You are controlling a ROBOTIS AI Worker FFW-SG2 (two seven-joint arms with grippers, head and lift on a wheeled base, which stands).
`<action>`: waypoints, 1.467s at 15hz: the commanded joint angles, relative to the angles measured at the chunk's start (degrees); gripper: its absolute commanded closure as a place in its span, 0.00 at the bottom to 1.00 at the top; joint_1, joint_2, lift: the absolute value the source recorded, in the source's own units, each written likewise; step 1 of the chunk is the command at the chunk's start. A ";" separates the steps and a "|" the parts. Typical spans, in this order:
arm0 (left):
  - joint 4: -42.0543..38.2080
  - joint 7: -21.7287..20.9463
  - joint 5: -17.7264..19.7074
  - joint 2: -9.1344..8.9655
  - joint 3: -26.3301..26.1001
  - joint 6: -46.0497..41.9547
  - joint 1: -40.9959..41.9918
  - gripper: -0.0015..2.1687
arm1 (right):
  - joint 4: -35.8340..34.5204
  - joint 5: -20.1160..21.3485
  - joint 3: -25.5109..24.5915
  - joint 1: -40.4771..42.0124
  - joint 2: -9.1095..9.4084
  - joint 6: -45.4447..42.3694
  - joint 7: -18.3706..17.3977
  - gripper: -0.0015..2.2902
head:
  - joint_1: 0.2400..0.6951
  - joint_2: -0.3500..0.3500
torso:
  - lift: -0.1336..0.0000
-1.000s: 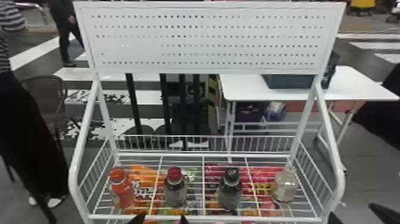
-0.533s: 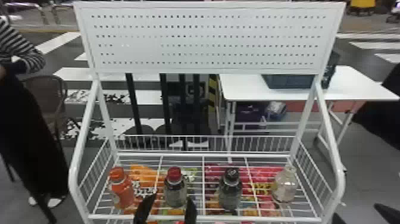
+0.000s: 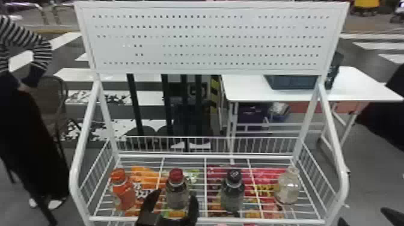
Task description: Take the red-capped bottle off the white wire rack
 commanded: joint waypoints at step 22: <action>-49.12 -7.09 10.03 4.71 28.53 21.27 28.90 0.78 | 2.45 1.75 3.71 -1.91 0.05 -0.89 -1.58 0.07 | 0.57 0.50 | 1.00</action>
